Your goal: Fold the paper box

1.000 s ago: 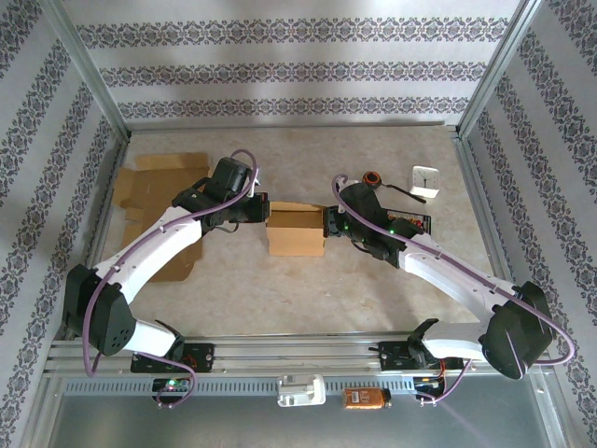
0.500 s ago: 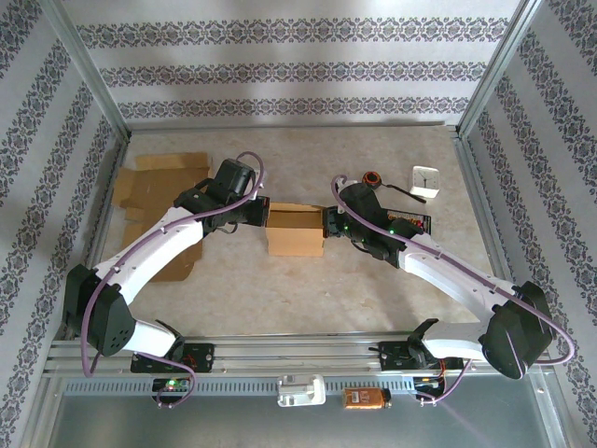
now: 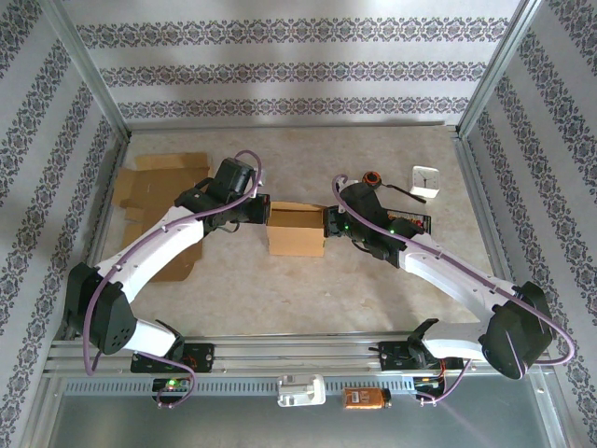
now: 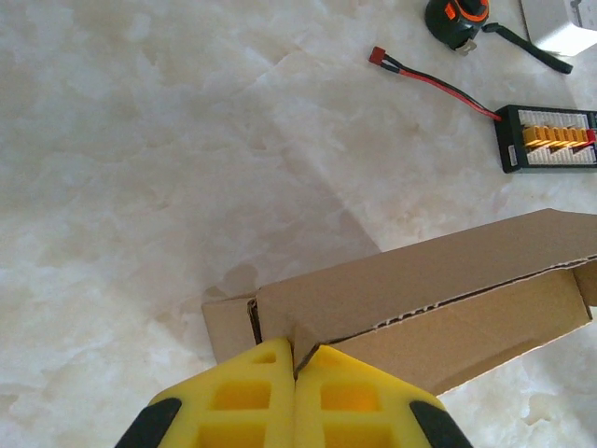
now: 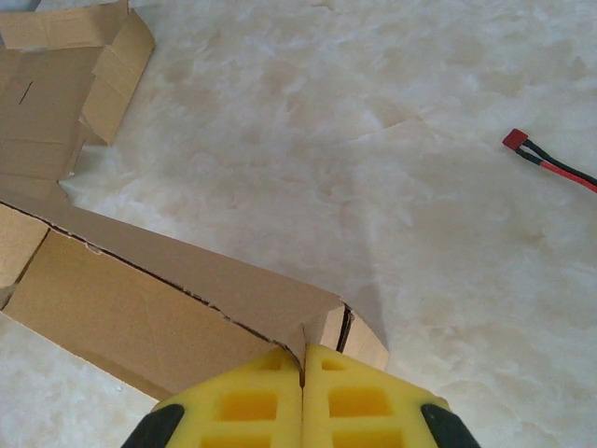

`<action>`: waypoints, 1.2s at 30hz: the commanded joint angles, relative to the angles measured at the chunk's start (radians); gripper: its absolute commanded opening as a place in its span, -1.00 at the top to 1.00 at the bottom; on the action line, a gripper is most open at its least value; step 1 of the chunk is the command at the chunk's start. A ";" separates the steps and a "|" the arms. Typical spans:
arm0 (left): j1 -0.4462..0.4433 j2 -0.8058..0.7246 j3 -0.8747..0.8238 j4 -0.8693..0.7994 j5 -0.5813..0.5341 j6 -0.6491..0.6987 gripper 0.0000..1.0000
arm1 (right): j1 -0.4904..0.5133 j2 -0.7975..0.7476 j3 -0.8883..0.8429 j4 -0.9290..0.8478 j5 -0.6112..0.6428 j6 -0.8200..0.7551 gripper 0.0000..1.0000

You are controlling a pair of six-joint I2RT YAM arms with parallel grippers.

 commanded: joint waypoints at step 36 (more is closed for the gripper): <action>-0.016 -0.079 -0.333 0.011 0.070 -0.081 0.71 | 0.083 -0.037 -0.176 0.011 0.065 -0.005 0.78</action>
